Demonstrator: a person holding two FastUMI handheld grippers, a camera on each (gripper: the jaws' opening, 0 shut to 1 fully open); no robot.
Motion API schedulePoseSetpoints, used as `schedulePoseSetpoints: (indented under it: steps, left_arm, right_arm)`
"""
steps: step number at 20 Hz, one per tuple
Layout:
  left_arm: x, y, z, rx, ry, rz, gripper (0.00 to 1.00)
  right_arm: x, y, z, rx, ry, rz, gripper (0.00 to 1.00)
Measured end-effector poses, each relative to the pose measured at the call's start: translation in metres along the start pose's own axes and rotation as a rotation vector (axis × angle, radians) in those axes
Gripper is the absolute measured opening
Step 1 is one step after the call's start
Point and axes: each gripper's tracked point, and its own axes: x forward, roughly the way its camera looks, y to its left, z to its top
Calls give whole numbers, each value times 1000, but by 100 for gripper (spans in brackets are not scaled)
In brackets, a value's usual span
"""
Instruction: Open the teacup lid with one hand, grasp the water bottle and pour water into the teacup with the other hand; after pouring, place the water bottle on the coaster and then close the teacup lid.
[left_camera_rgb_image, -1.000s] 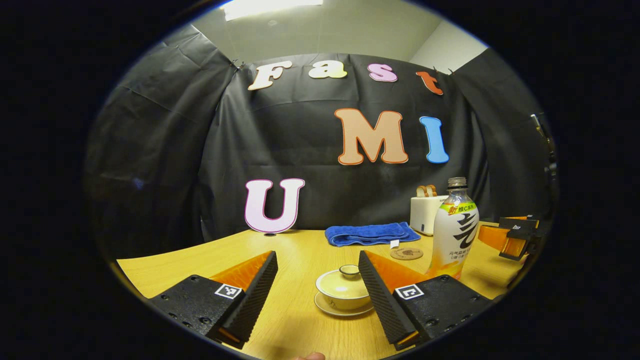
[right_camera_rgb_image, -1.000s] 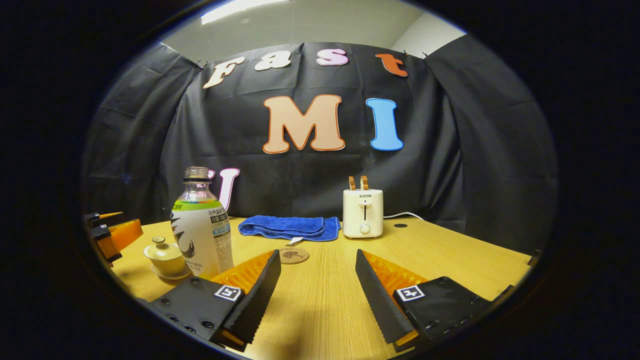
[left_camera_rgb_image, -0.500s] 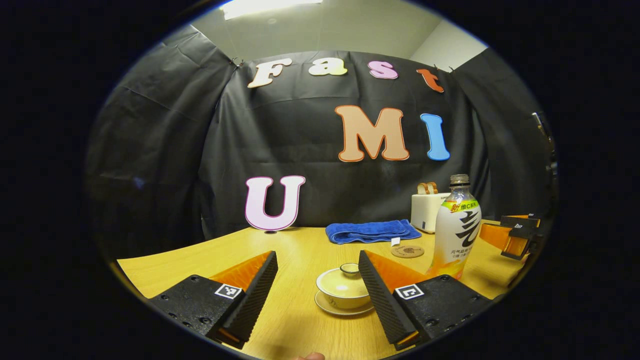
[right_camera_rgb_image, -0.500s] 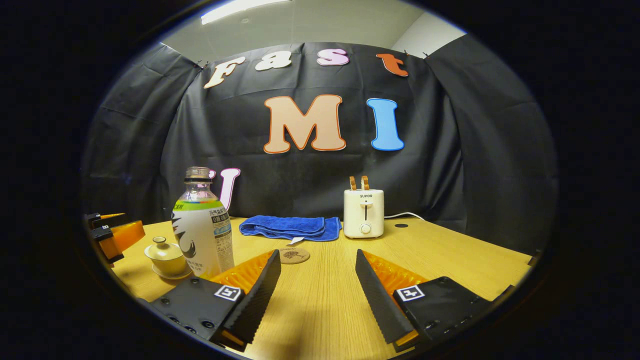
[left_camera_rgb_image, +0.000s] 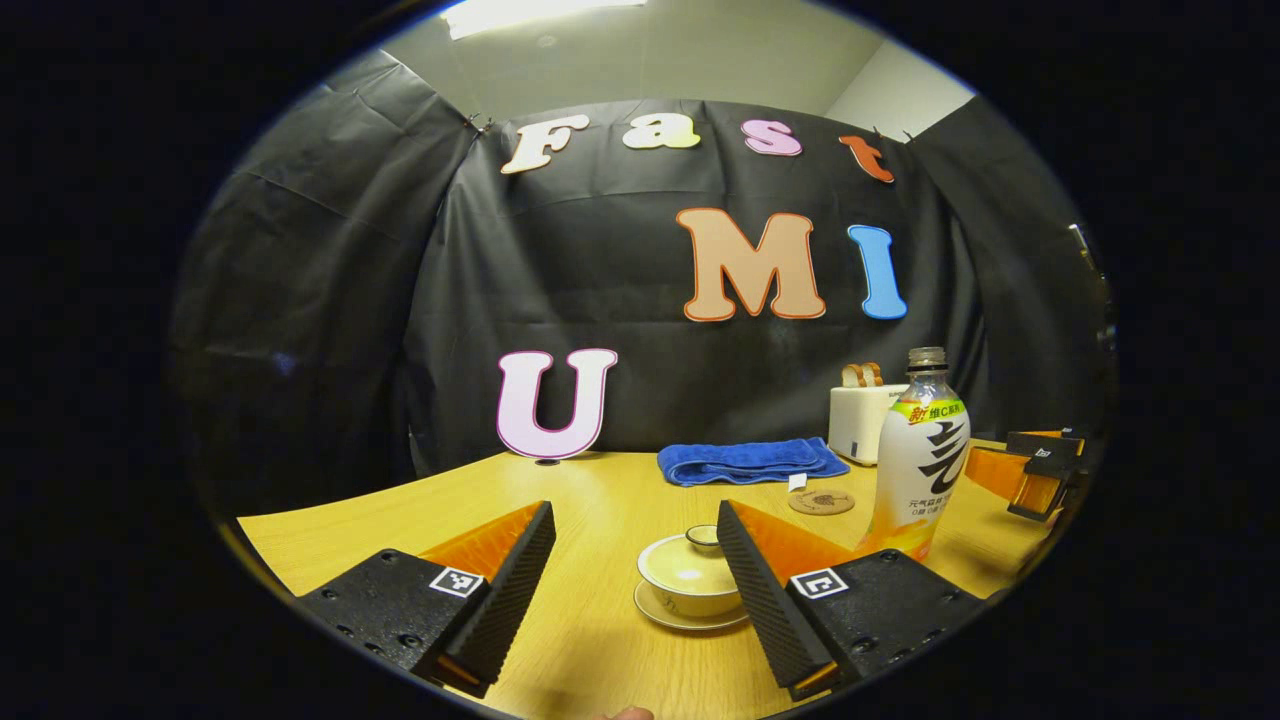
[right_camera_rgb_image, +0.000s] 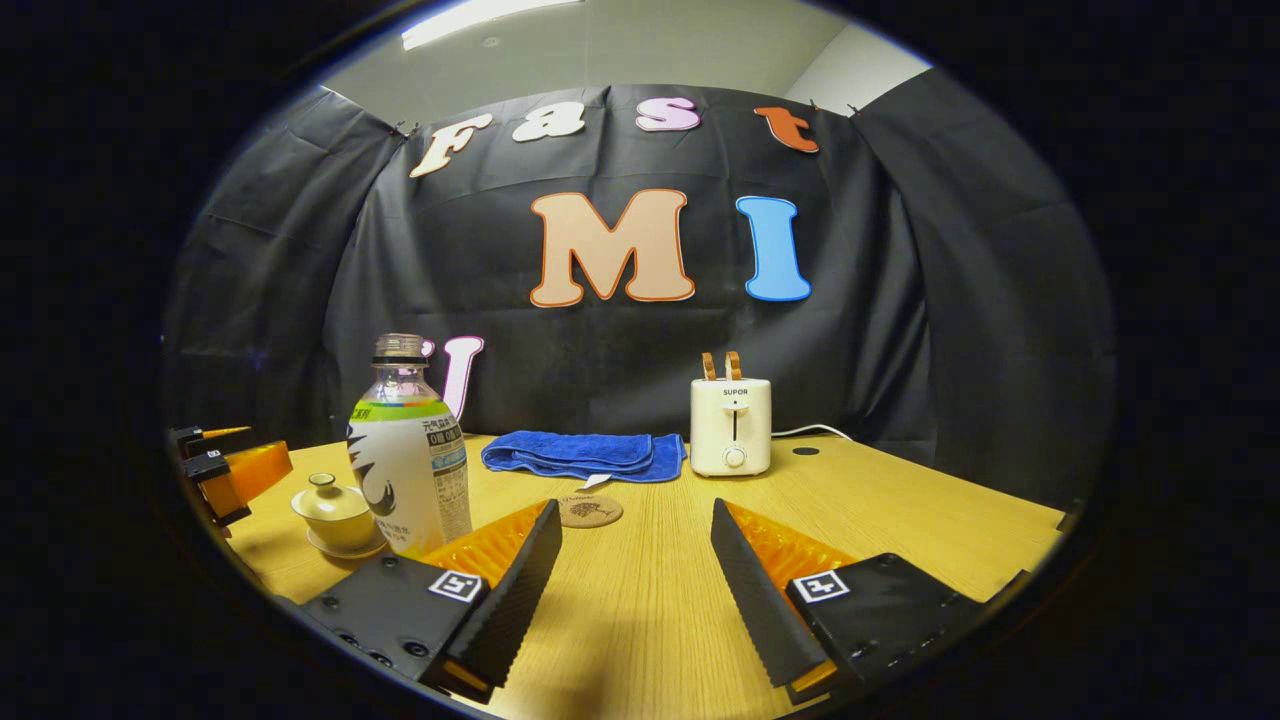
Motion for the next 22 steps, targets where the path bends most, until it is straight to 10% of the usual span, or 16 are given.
schedulePoseSetpoints:
  steps: [13, 22]
  left_arm:
    - [26, -35, -26, 64, 157, -108, 94]
    - [38, -39, -38, 76, 223, -110, 65]
  right_arm:
    - [0, 5, 0, 2, 1, 20, 96]
    - [-1, 9, 1, 3, 2, 38, 96]
